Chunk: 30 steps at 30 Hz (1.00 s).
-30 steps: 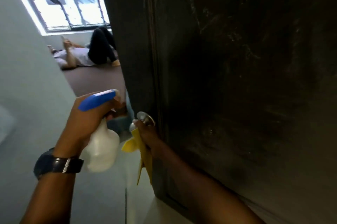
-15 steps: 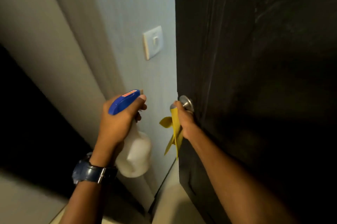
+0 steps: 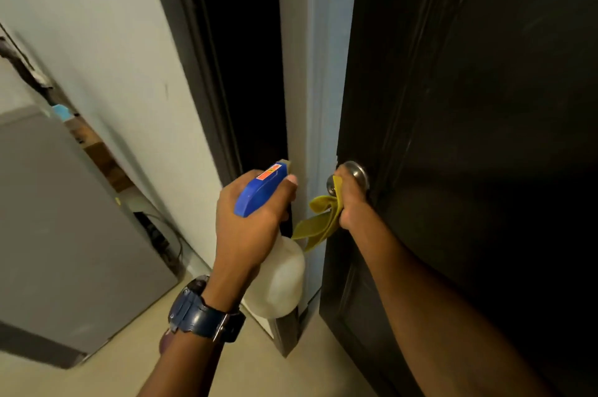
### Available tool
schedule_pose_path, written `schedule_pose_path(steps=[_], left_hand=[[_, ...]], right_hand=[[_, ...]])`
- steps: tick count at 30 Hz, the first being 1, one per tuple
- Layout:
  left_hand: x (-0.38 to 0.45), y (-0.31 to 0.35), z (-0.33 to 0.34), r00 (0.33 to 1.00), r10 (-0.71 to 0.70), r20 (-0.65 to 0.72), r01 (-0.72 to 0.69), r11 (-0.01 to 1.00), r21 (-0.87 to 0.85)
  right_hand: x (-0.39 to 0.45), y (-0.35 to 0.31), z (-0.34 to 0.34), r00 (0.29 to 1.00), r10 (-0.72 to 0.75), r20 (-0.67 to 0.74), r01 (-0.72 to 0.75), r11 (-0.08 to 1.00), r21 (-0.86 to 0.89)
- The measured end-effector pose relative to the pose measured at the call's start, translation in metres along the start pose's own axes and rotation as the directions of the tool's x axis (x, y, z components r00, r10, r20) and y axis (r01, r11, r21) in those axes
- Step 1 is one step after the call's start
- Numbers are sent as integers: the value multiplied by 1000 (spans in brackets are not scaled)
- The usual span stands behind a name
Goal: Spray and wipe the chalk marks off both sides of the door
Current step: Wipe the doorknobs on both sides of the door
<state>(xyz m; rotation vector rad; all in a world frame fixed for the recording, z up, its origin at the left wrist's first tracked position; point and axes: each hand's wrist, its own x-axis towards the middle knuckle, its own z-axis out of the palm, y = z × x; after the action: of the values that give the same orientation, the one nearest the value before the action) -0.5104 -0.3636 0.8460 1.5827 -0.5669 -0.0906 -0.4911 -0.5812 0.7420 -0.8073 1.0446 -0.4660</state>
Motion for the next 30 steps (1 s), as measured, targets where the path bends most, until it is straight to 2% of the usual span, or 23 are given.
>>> schedule_pose_path(steps=[6,13,20,25,30], left_hand=[[-38,-8,-60,993,-30,-114,33,999,22],[-75,-9,-138,983,-40,-179,38,999,-18],[-35,-21,-183,1000,3,-30,-3,1000,4],[-7,-22,-183,992,81,100,-82,997,4],[5,-28,-177,981,114,156,-112,994,-21]], right_hand=[[-35,40,11,997,-73,-29,72,997,-12],[-86,98,28,999,-25,24,26,999,-32],[-101,107,28,1000,-27,5,27,999,-34],[-116,105,28,999,-42,9,43,991,-130],[-141,100,25,999,-32,37,39,979,-200]])
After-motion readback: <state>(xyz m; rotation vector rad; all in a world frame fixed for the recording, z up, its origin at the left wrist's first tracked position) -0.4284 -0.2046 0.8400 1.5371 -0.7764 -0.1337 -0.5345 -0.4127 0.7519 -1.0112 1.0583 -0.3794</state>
